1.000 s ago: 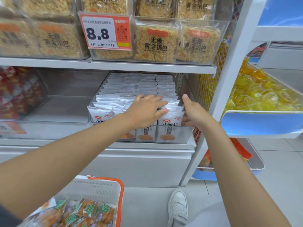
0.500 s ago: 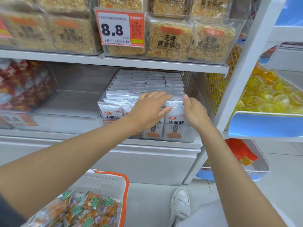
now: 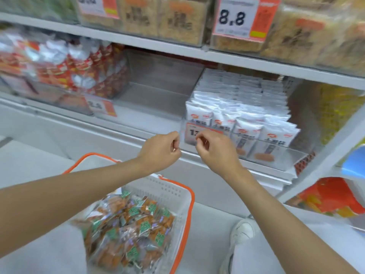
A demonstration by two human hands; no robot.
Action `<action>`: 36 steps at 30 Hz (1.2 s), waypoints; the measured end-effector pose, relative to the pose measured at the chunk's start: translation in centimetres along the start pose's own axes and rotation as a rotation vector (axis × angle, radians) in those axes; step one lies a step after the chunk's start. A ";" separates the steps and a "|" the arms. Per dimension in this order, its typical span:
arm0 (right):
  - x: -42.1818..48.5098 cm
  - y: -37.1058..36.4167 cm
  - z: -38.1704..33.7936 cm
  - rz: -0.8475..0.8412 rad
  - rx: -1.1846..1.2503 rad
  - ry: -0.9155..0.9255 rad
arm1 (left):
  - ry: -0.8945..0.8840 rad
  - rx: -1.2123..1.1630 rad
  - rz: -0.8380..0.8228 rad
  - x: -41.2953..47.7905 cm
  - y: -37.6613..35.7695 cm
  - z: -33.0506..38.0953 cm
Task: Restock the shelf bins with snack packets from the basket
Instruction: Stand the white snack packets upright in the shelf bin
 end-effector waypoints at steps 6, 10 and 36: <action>1.3 -9.9 -4.0 -0.426 0.003 0.081 | 0.246 0.092 -0.196 -2.5 0.4 -12.7; 0.8 -16.8 -5.7 -0.723 0.008 0.093 | 0.416 0.230 -0.362 -3.5 -0.5 -21.1; -3.6 -27.1 -7.1 -1.119 0.002 0.033 | 0.495 0.820 -0.597 -8.2 -11.1 -38.9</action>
Point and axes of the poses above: each hand's wrist, its own x-axis towards the middle knuckle, its own y-axis out of the back of the hand, z = x × y, the point moved 3 cm from there along x, towards the middle knuckle, and after that the axes turned 5 degrees about y, right-handed, at the moved point
